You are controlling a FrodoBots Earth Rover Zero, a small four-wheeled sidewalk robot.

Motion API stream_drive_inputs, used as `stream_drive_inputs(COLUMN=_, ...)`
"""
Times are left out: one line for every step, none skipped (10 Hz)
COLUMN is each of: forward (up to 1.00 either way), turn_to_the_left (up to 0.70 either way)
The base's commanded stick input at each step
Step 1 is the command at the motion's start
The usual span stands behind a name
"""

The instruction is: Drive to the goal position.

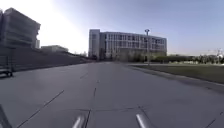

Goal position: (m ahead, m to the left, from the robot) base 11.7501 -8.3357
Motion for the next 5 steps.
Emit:
stream_drive_inputs(forward=0.60, turn_to_the_left=0.00)
stream_drive_inputs(forward=0.60, turn_to_the_left=0.00)
stream_drive_inputs(forward=0.60, turn_to_the_left=0.00)
stream_drive_inputs(forward=0.60, turn_to_the_left=0.00)
stream_drive_inputs(forward=0.60, turn_to_the_left=0.00)
